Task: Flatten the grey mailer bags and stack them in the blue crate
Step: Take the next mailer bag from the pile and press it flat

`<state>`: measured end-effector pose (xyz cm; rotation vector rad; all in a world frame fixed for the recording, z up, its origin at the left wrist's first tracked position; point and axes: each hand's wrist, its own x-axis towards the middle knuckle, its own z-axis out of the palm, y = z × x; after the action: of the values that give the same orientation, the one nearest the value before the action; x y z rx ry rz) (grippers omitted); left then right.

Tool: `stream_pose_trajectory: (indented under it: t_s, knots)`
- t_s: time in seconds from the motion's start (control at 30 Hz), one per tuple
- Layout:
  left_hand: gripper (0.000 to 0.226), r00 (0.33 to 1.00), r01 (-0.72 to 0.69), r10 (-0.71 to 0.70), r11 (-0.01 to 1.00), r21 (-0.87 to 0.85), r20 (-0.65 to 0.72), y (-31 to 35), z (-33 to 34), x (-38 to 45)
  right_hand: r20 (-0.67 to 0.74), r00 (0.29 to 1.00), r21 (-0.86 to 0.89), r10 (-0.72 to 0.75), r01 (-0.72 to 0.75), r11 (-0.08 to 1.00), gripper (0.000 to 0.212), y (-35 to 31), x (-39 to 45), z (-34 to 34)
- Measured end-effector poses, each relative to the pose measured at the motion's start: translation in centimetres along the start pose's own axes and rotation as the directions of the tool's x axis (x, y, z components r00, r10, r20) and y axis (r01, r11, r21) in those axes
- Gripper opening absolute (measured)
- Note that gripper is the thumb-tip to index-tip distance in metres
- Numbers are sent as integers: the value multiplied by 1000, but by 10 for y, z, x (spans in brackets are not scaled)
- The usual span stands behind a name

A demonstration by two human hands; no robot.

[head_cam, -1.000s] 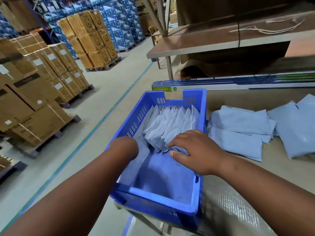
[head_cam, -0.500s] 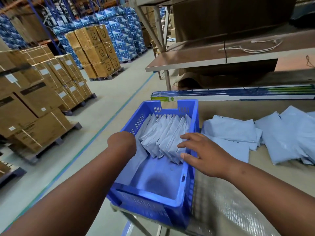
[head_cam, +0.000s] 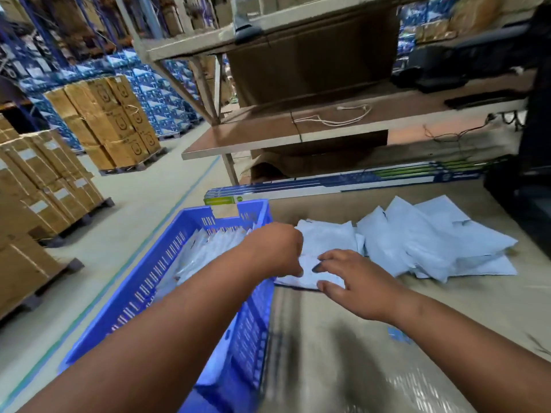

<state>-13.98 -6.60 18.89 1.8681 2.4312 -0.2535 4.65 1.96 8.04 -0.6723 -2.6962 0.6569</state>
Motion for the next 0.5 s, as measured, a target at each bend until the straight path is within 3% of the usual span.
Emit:
stream_pose_trajectory:
  t_s: [0.23, 0.5]
  knots:
    - [53, 978, -68, 67, 998, -2, 196, 67, 61, 43, 74, 988, -63, 133, -128, 990, 54, 55, -42, 2]
    - [70, 996, -33, 25, 995, 94, 88, 38, 154, 88, 249, 933, -161, 258, -223, 962, 60, 89, -41, 49]
